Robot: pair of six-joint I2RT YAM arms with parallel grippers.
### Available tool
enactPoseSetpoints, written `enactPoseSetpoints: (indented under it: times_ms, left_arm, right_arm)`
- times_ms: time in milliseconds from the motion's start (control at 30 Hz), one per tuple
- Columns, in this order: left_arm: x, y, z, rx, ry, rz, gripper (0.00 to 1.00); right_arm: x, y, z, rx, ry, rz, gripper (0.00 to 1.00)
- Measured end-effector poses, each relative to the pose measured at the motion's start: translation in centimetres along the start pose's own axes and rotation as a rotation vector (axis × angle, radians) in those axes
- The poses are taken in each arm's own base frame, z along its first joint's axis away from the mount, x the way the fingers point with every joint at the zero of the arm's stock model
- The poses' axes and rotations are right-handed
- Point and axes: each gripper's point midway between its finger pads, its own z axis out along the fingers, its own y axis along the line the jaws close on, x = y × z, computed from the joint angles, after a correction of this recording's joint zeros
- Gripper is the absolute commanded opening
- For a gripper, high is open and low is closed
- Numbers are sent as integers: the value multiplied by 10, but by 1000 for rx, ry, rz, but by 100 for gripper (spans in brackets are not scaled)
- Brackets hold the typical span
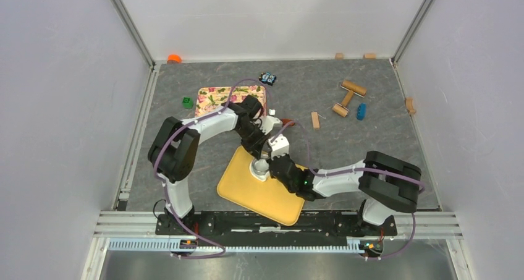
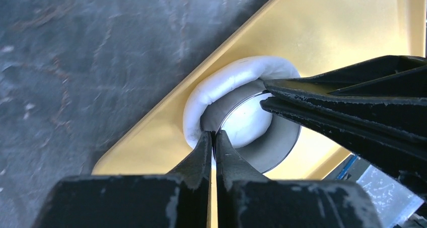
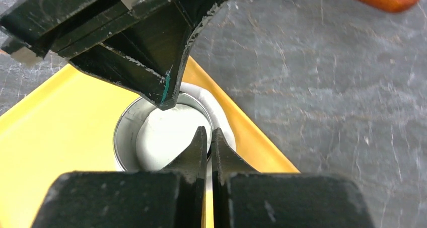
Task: Roll out the dumpling wrappers from the dough
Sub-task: Press the dumpling wrapper on the work surface.
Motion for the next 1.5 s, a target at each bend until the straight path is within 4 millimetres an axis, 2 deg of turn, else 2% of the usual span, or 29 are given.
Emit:
enactPoseSetpoints:
  times_ms: [133, 300, 467, 533, 667, 800, 900, 1000, 1067, 1200, 1267, 1400, 1500]
  left_arm:
    - [-5, -12, 6, 30, 16, 22, 2]
    - [6, -11, 3, 15, 14, 15, 2]
    - [30, 22, -20, -142, 8, -20, 2]
    - [38, 29, -25, -165, 13, -44, 2]
    - [34, 21, -21, -146, 20, -24, 2]
    - [21, -13, -3, -75, 57, 79, 2]
    - [13, -32, 8, -33, 68, 132, 2]
    - [13, -29, 7, -35, 68, 130, 2]
    - [17, -17, 1, -58, 61, 101, 2]
    - [40, 20, -22, -100, 52, -32, 2]
    - [51, 25, -28, -78, 48, -84, 2]
    - [49, 13, -25, -53, 55, -42, 2]
    - [37, -13, -11, -31, 85, 71, 2]
  right_arm:
    - [7, -6, -12, 13, -20, 61, 0]
    - [1, -3, 5, 39, -23, 6, 0]
    - [-18, 29, 36, 16, -17, -104, 0]
    - [-20, 37, 40, -4, -15, -114, 0]
    - [-13, 34, 34, -23, -13, -88, 0]
    - [3, 8, 3, -24, 1, -19, 0]
    - [14, -6, -10, -12, 12, 10, 0]
    - [12, -3, -7, -3, 9, 11, 0]
    - [8, 4, 0, 5, 8, -19, 0]
    - [-12, 40, 27, -23, -16, -60, 0]
    - [-16, 51, 34, -52, -17, -68, 0]
    - [-11, 48, 30, -67, 0, -70, 0]
    - [-1, 24, 11, -55, 18, -46, 0]
